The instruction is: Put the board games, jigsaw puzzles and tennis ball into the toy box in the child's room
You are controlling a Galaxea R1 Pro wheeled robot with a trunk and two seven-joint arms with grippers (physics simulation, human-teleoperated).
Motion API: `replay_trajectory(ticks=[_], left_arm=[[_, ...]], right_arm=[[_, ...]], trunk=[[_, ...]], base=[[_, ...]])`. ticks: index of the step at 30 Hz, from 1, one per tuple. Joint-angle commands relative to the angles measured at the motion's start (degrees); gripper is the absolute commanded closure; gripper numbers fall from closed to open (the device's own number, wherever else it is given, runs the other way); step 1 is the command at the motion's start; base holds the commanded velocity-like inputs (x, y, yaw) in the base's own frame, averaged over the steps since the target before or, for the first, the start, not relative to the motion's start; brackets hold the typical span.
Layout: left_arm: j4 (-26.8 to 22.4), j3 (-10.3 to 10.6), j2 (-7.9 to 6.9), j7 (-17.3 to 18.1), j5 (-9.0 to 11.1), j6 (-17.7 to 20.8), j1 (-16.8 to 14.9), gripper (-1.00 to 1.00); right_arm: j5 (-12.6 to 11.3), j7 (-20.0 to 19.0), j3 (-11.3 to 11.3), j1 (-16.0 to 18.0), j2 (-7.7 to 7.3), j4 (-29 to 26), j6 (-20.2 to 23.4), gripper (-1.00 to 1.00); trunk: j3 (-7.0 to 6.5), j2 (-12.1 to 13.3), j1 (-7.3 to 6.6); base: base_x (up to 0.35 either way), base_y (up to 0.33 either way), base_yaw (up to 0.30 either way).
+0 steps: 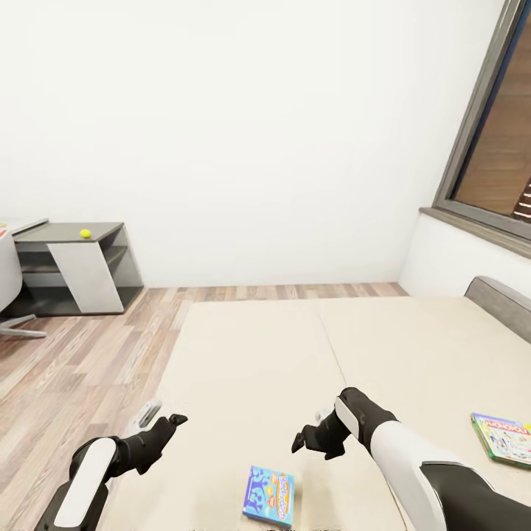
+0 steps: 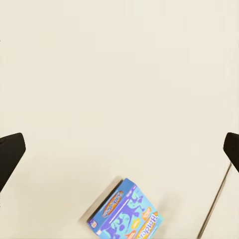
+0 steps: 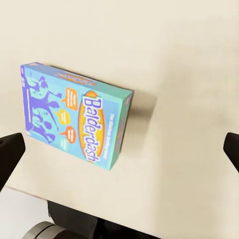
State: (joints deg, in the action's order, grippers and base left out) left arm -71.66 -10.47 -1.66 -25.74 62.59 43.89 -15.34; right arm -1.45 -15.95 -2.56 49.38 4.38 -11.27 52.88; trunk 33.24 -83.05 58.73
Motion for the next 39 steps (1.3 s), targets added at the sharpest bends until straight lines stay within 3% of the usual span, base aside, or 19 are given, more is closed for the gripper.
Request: replay_trajectory(ticks=[1,29,34,39], left_arm=[[-0.06,-0.01,0.0,-0.52,0.62,0.14,-0.04,-1.0],[-0.06,0.04,0.24,-0.36,0.62,0.14,0.44,-1.0],[0.03,0.07,0.23,-0.36,0.61,0.14,0.46,-1.0],[0.13,0.31,0.14,-0.28,0.61,0.14,0.41,-1.0]], right_arm=[[-0.13,0.13,-0.25,0.02,0.02,-0.07,0.3,-1.0],[-0.31,0.03,-0.25,-0.06,0.03,-0.07,0.07,-1.0],[-1.08,-0.11,-0.25,-0.37,0.13,-0.07,-0.34,-1.0],[-3.4,-0.45,-0.21,-1.6,0.25,-0.07,-3.15,-1.0]], trunk=[[0.15,-0.03,0.0],[2.76,-0.03,0.0],[3.23,-0.03,0.0],[3.69,-0.03,0.0]], base=[[0.0,0.0,0.0],[0.0,0.0,0.0],[0.0,0.0,0.0],[0.0,0.0,0.0]])
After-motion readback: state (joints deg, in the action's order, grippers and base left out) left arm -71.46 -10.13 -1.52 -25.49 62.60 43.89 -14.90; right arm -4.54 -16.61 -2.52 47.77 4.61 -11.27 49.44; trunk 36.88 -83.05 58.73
